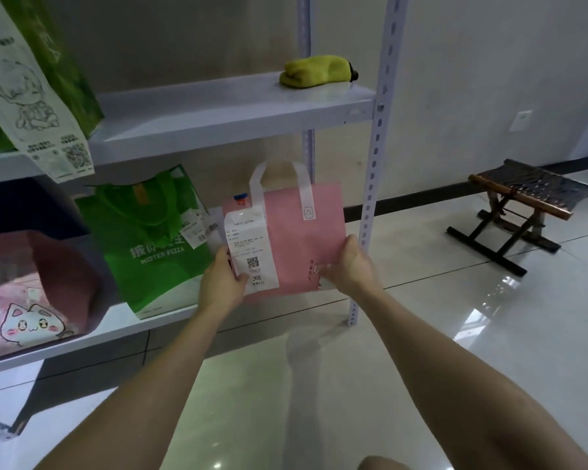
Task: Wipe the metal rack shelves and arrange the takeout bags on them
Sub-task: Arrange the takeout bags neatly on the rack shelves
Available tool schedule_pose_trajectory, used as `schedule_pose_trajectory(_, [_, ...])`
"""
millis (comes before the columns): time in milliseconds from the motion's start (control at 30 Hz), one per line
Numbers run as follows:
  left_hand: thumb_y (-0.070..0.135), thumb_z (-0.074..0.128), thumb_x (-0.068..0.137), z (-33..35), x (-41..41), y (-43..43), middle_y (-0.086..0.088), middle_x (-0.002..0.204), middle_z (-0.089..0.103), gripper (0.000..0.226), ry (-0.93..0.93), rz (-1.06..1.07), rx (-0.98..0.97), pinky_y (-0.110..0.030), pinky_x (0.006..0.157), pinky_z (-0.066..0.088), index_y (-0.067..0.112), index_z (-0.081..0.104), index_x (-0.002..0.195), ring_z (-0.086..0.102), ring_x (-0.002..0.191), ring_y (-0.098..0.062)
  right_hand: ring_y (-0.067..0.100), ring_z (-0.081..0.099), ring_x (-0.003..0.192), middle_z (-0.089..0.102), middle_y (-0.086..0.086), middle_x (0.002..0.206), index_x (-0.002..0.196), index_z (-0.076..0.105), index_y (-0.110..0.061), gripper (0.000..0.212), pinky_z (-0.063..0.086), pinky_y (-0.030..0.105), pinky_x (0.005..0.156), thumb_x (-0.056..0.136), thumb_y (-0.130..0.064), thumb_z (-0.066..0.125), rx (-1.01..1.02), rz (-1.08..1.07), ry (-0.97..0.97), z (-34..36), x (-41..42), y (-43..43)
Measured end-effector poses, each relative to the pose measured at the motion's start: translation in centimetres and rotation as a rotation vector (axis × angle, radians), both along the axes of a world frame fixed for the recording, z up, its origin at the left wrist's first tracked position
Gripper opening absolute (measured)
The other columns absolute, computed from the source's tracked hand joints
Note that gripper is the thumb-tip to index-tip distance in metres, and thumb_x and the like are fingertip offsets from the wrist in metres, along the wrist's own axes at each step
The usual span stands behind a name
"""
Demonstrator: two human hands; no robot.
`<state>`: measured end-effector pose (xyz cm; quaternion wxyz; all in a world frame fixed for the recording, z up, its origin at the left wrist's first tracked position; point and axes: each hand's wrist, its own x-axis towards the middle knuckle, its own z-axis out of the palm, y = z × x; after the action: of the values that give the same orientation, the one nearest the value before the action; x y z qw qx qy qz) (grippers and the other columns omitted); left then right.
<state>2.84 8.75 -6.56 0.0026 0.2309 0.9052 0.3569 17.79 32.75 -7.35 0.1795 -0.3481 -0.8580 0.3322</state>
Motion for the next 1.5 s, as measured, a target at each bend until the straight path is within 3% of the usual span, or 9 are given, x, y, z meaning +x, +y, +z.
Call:
schedule_pose_trajectory(167, [0.014, 0.077, 0.096, 2.1, 2.0, -2.2, 0.000, 0.134, 0.072, 0.051, 0.071, -0.059, 0.097, -0.040, 0.091, 0.062, 0.025, 0.049, 0.137, 0.073, 0.113, -0.024, 0.001, 0.049, 0.070, 0.053, -0.013, 0.088, 0.103, 0.032, -0.028, 0.053, 0.032, 0.025, 0.050, 0.081, -0.041, 0.078, 0.020, -0.041, 0.067, 1.1, 3.1, -2.3])
schedule_pose_trajectory(367, [0.025, 0.082, 0.091, 6.9, 5.2, -6.6, 0.006, 0.128, 0.072, 0.055, 0.216, -0.247, 0.207, -0.038, 0.078, 0.069, 0.029, 0.050, 0.136, 0.073, 0.104, -0.012, -0.011, 0.061, 0.078, 0.056, -0.020, 0.091, 0.107, 0.031, -0.033, 0.057, 0.037, 0.021, 0.053, 0.073, -0.047, 0.075, 0.035, -0.105, 0.302, 4.7, 8.1, -6.6])
schedule_pose_trajectory(533, [0.036, 0.074, 0.084, 13.7, 8.0, -8.8, 0.007, 0.121, 0.072, 0.056, 0.381, -0.339, 0.376, -0.021, 0.071, 0.062, 0.023, 0.053, 0.134, 0.072, 0.093, -0.010, 0.008, 0.056, 0.067, 0.055, -0.009, 0.081, 0.111, 0.031, -0.027, 0.055, 0.046, 0.037, 0.054, 0.075, -0.034, 0.072, 0.212, -0.099, 0.457, 12.0, 10.8, -8.3])
schedule_pose_trajectory(700, [0.026, 0.068, 0.087, 23.2, 8.8, -8.9, 0.023, 0.120, 0.070, 0.051, 0.557, -0.377, 0.632, -0.017, 0.072, 0.060, 0.034, 0.048, 0.132, 0.072, 0.102, -0.002, 0.006, 0.052, 0.057, 0.050, -0.007, 0.073, 0.107, 0.025, -0.031, 0.048, 0.031, 0.025, 0.046, 0.074, -0.035, 0.060, 0.402, -0.050, 0.662, 23.1, 10.6, -8.6])
schedule_pose_trajectory(800, [0.021, 0.066, 0.091, 29.0, 6.8, -8.1, 0.035, 0.121, 0.064, 0.049, 0.671, -0.348, 0.685, -0.013, 0.073, 0.059, 0.018, 0.046, 0.135, 0.068, 0.102, 0.009, 0.012, 0.054, 0.058, 0.053, -0.004, 0.076, 0.109, 0.027, -0.028, 0.047, 0.033, 0.028, 0.048, 0.075, -0.035, 0.058, 0.424, -0.015, 0.742, 29.7, 7.8, -7.8])
schedule_pose_trajectory(933, [0.031, 0.065, 0.092, 34.6, 2.0, -6.7, 0.020, 0.123, 0.066, 0.054, 0.689, -0.172, 0.612, -0.019, 0.074, 0.059, 0.023, 0.043, 0.140, 0.068, 0.097, 0.004, 0.013, 0.056, 0.069, 0.054, -0.006, 0.090, 0.110, 0.026, -0.027, 0.047, 0.039, 0.030, 0.053, 0.077, -0.039, 0.058, 0.409, 0.036, 0.749, 35.9, 1.4, -6.3])
schedule_pose_trajectory(1100, [0.018, 0.073, 0.097, 34.5, -4.4, -4.5, 0.005, 0.145, 0.062, 0.064, 0.400, -0.113, 0.427, -0.043, 0.108, 0.057, 0.028, 0.039, 0.151, 0.062, 0.128, -0.013, 0.030, 0.062, 0.089, 0.056, 0.006, 0.112, 0.115, 0.025, -0.024, 0.052, 0.042, 0.035, 0.059, 0.084, -0.039, 0.065, 0.297, 0.170, 0.580, 35.9, -5.9, -3.6])
schedule_pose_trajectory(1233, [0.013, 0.078, 0.096, 30.9, -6.4, -3.3, -0.001, 0.149, 0.060, 0.074, 0.328, -0.120, 0.262, -0.033, 0.102, 0.050, 0.021, 0.035, 0.156, 0.062, 0.132, -0.022, 0.025, 0.062, 0.105, 0.061, 0.001, 0.117, 0.123, 0.038, -0.016, 0.072, 0.051, 0.040, 0.082, 0.082, -0.055, 0.082, 0.141, 0.214, 0.433, 31.8, -8.7, -1.4])
schedule_pose_trajectory(1500, [0.031, 0.072, 0.101, 25.6, -7.2, -3.4, -0.005, 0.140, 0.068, 0.051, 0.459, 0.006, 0.135, -0.053, 0.105, 0.056, 0.019, 0.048, 0.144, 0.068, 0.125, -0.032, 0.012, 0.061, 0.105, 0.067, -0.018, 0.115, 0.138, 0.050, -0.032, 0.075, 0.048, 0.034, 0.088, 0.079, -0.066, 0.081, 0.121, 0.224, 0.415, 27.3, -9.1, 1.0])
